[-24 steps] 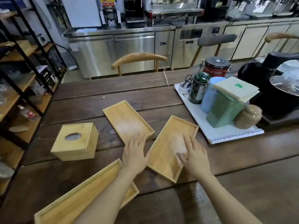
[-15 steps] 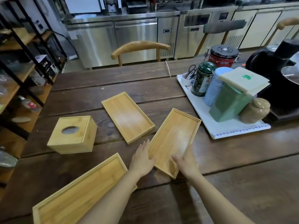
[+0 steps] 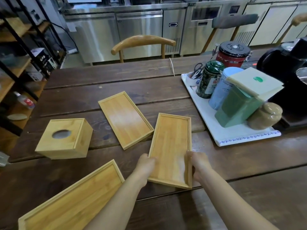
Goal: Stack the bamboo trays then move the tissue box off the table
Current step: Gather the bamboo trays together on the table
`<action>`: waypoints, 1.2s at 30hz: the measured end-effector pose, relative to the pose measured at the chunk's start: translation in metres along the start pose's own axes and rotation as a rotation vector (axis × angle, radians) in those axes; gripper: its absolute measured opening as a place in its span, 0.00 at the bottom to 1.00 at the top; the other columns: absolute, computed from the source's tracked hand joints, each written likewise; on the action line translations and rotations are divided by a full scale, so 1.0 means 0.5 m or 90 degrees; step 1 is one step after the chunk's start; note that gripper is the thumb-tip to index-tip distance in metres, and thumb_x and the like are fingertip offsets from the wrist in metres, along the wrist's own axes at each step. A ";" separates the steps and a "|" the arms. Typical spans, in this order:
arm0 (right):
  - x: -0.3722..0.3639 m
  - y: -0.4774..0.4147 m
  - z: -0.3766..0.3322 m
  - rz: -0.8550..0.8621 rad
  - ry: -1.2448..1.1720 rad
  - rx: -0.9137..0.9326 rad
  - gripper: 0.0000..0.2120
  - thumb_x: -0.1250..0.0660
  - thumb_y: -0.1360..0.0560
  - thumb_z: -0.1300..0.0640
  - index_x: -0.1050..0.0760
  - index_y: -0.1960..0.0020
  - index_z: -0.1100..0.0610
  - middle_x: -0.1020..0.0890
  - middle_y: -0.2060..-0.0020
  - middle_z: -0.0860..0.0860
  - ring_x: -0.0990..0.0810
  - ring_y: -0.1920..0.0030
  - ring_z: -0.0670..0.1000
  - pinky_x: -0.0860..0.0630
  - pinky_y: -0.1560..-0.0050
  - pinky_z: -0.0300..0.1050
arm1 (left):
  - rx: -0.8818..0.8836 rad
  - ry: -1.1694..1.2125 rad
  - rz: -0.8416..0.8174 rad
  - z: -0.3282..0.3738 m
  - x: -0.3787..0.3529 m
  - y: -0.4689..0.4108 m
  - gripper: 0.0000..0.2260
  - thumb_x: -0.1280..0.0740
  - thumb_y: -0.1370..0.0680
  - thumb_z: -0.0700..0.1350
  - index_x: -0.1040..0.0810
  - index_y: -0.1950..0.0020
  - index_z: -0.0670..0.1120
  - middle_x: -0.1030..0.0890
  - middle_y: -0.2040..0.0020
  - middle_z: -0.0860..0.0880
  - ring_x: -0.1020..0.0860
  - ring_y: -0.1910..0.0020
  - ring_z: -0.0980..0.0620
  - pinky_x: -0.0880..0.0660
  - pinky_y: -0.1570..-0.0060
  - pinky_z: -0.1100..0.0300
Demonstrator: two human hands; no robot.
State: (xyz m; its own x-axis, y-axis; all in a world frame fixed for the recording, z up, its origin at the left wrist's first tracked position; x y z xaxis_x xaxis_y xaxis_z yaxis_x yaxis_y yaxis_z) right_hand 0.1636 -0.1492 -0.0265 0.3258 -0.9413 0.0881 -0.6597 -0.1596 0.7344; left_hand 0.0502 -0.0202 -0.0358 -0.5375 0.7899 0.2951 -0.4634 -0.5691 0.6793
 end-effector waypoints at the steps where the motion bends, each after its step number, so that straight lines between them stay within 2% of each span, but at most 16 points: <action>1: 0.004 -0.009 -0.001 0.014 0.038 0.021 0.12 0.40 0.23 0.61 0.26 0.43 0.66 0.21 0.56 0.58 0.24 0.57 0.56 0.28 0.56 0.49 | -0.013 -0.005 -0.013 0.004 -0.006 0.003 0.17 0.42 0.18 0.47 0.31 0.32 0.41 0.23 0.40 0.45 0.25 0.42 0.46 0.30 0.46 0.55; 4: 0.007 -0.019 -0.030 0.066 0.143 0.126 0.13 0.43 0.22 0.61 0.27 0.42 0.67 0.23 0.54 0.57 0.26 0.54 0.55 0.32 0.54 0.47 | -0.104 -0.077 0.010 0.028 -0.021 0.006 0.18 0.47 0.17 0.52 0.34 0.33 0.42 0.25 0.37 0.44 0.26 0.41 0.47 0.30 0.47 0.56; 5: 0.009 -0.027 -0.043 0.076 0.170 0.160 0.13 0.43 0.21 0.62 0.27 0.41 0.67 0.23 0.53 0.57 0.26 0.53 0.55 0.33 0.54 0.46 | -0.136 -0.081 0.022 0.039 -0.027 0.005 0.18 0.48 0.17 0.52 0.35 0.33 0.42 0.25 0.37 0.44 0.26 0.43 0.48 0.30 0.48 0.56; 7: 0.013 -0.039 -0.086 0.096 0.249 0.234 0.12 0.43 0.22 0.62 0.26 0.44 0.67 0.22 0.53 0.59 0.24 0.52 0.58 0.32 0.54 0.46 | -0.181 -0.051 0.040 0.066 -0.045 -0.001 0.18 0.49 0.17 0.50 0.39 0.30 0.44 0.26 0.35 0.46 0.26 0.39 0.47 0.29 0.46 0.56; 9: 0.020 -0.066 -0.132 0.114 0.335 0.288 0.11 0.42 0.22 0.61 0.24 0.51 0.67 0.21 0.56 0.61 0.23 0.50 0.61 0.31 0.53 0.48 | -0.194 -0.030 0.070 0.095 -0.068 -0.009 0.16 0.49 0.17 0.47 0.39 0.29 0.45 0.26 0.35 0.47 0.27 0.36 0.46 0.30 0.45 0.56; 10: 0.023 -0.081 -0.154 0.121 0.370 0.306 0.10 0.42 0.22 0.61 0.25 0.58 0.64 0.23 0.60 0.59 0.24 0.53 0.60 0.31 0.53 0.49 | -0.197 -0.021 0.088 0.106 -0.082 -0.015 0.15 0.49 0.17 0.46 0.37 0.31 0.45 0.26 0.35 0.46 0.26 0.37 0.46 0.30 0.46 0.57; 12: 0.026 -0.117 -0.189 0.131 0.424 0.324 0.16 0.43 0.23 0.62 0.36 0.69 0.57 0.30 0.68 0.53 0.29 0.58 0.57 0.33 0.57 0.49 | -0.187 0.000 0.120 0.125 -0.107 -0.031 0.12 0.49 0.17 0.44 0.34 0.35 0.44 0.24 0.38 0.45 0.25 0.39 0.45 0.32 0.48 0.59; 14: 0.026 -0.149 -0.213 0.140 0.454 0.328 0.19 0.43 0.23 0.63 0.42 0.71 0.55 0.33 0.70 0.51 0.32 0.59 0.55 0.36 0.59 0.46 | -0.173 0.000 0.135 0.143 -0.128 -0.052 0.11 0.49 0.17 0.42 0.32 0.38 0.43 0.24 0.40 0.45 0.25 0.41 0.45 0.30 0.49 0.58; 19: 0.022 -0.213 -0.250 0.175 0.529 0.329 0.18 0.43 0.23 0.62 0.41 0.71 0.56 0.26 0.60 0.60 0.27 0.55 0.60 0.34 0.57 0.47 | -0.196 -0.021 0.162 0.190 -0.157 -0.109 0.16 0.48 0.18 0.38 0.34 0.30 0.43 0.24 0.36 0.43 0.25 0.37 0.44 0.27 0.41 0.54; 22: 0.018 -0.235 -0.267 0.189 0.598 0.337 0.12 0.44 0.23 0.62 0.30 0.64 0.63 0.21 0.51 0.66 0.25 0.46 0.65 0.30 0.50 0.51 | -0.198 -0.004 0.170 0.210 -0.173 -0.132 0.19 0.47 0.18 0.36 0.36 0.28 0.45 0.26 0.33 0.44 0.29 0.32 0.44 0.30 0.37 0.54; 23: 0.016 -0.242 -0.272 0.193 0.620 0.339 0.11 0.44 0.23 0.63 0.26 0.57 0.67 0.22 0.48 0.67 0.26 0.44 0.65 0.30 0.47 0.52 | -0.190 -0.002 0.170 0.212 -0.180 -0.142 0.19 0.48 0.18 0.35 0.36 0.28 0.46 0.27 0.31 0.43 0.33 0.29 0.43 0.32 0.35 0.53; 25: 0.012 -0.260 -0.278 0.192 0.649 0.337 0.12 0.44 0.23 0.64 0.25 0.49 0.70 0.26 0.43 0.67 0.26 0.43 0.65 0.30 0.44 0.51 | -0.173 -0.008 0.171 0.211 -0.188 -0.159 0.21 0.48 0.19 0.34 0.38 0.27 0.47 0.31 0.28 0.43 0.48 0.22 0.40 0.38 0.30 0.50; 26: 0.011 -0.269 -0.278 0.190 0.653 0.338 0.12 0.44 0.23 0.65 0.25 0.49 0.71 0.26 0.43 0.66 0.26 0.44 0.65 0.30 0.45 0.50 | -0.170 -0.012 0.175 0.208 -0.190 -0.167 0.22 0.49 0.19 0.33 0.39 0.26 0.48 0.33 0.26 0.44 0.54 0.22 0.41 0.40 0.29 0.49; 28: 0.009 -0.282 -0.274 0.186 0.651 0.347 0.10 0.41 0.24 0.66 0.24 0.51 0.70 0.26 0.44 0.65 0.25 0.46 0.64 0.31 0.52 0.47 | -0.174 -0.015 0.188 0.202 -0.190 -0.176 0.24 0.49 0.19 0.32 0.40 0.25 0.49 0.36 0.24 0.47 0.58 0.22 0.42 0.40 0.29 0.49; 31: 0.009 -0.290 -0.266 0.194 0.657 0.363 0.08 0.41 0.24 0.67 0.24 0.52 0.70 0.25 0.45 0.65 0.24 0.49 0.64 0.35 0.57 0.44 | -0.181 -0.014 0.202 0.200 -0.192 -0.174 0.26 0.49 0.19 0.31 0.43 0.24 0.50 0.38 0.23 0.47 0.58 0.22 0.45 0.38 0.30 0.52; 36: 0.007 -0.277 -0.268 0.201 0.695 0.378 0.10 0.42 0.24 0.65 0.26 0.48 0.70 0.26 0.44 0.65 0.25 0.46 0.65 0.28 0.50 0.51 | -0.158 0.009 0.200 0.199 -0.189 -0.177 0.26 0.47 0.19 0.32 0.43 0.23 0.50 0.39 0.22 0.46 0.55 0.21 0.46 0.40 0.28 0.52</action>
State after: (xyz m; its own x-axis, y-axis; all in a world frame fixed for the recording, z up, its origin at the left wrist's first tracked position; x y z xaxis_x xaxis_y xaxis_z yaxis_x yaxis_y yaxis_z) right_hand 0.3468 -0.0905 -0.0379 0.2985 -0.2770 0.9133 -0.9173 -0.3475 0.1944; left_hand 0.2120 -0.0222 -0.0570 -0.6891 0.5665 0.4519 -0.4302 -0.8216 0.3740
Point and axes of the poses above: each hand's wrist, its own y-axis away from the middle knuckle, its own x-axis out of the back of the hand, z = x × y, the point moved 3 cm from there along -y, towards the middle knuckle
